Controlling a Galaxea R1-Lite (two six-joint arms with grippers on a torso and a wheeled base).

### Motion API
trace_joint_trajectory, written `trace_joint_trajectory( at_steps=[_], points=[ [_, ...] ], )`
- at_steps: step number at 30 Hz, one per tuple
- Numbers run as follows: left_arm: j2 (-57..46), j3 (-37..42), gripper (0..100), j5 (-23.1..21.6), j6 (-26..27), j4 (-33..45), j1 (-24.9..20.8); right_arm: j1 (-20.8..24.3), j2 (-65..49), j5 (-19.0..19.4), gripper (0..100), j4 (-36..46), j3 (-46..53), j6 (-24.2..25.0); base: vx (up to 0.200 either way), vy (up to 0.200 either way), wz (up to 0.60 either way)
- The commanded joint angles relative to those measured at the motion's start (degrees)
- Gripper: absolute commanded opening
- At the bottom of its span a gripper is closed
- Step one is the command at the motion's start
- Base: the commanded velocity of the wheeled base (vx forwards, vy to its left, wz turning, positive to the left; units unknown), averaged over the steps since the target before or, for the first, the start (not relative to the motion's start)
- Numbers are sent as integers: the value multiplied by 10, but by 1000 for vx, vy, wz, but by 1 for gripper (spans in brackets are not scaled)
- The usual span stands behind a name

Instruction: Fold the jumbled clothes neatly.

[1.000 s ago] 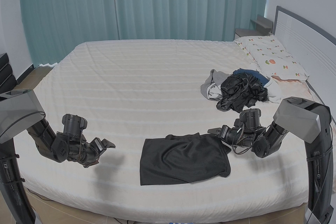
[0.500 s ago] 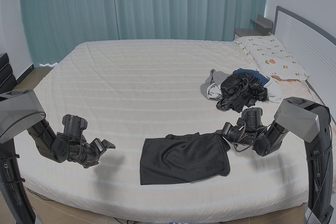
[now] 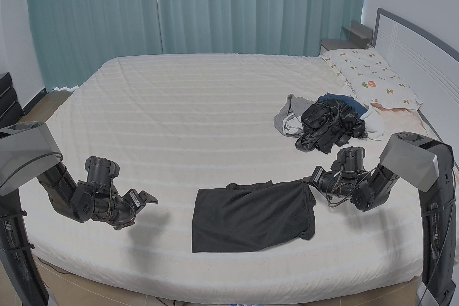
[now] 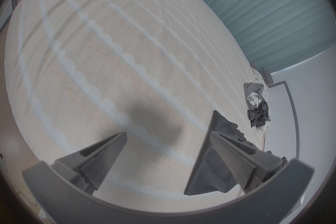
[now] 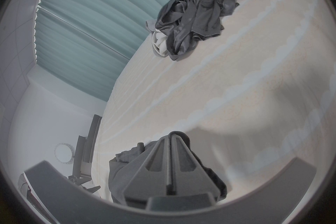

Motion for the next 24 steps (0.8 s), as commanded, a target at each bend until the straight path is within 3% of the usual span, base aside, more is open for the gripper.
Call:
trace_joint_trajectory(
  at_steps=[1, 14, 15, 24],
  points=[
    [1, 0, 100, 0, 0, 0, 0, -1, -1, -2, 0, 1, 8, 0, 0, 0, 0],
    [1, 0, 100, 0, 0, 1, 0, -7, -6, -31, 0, 47, 9, -2, 0, 0, 0],
    [1, 0, 100, 0, 0, 1, 0, -6, -6, -31, 100, 47, 9, -3, 0, 0, 0],
    [1, 0, 100, 0, 0, 1, 0, -2, -8, -28, 100, 38, -9, 2, 0, 0, 0]
  ],
)
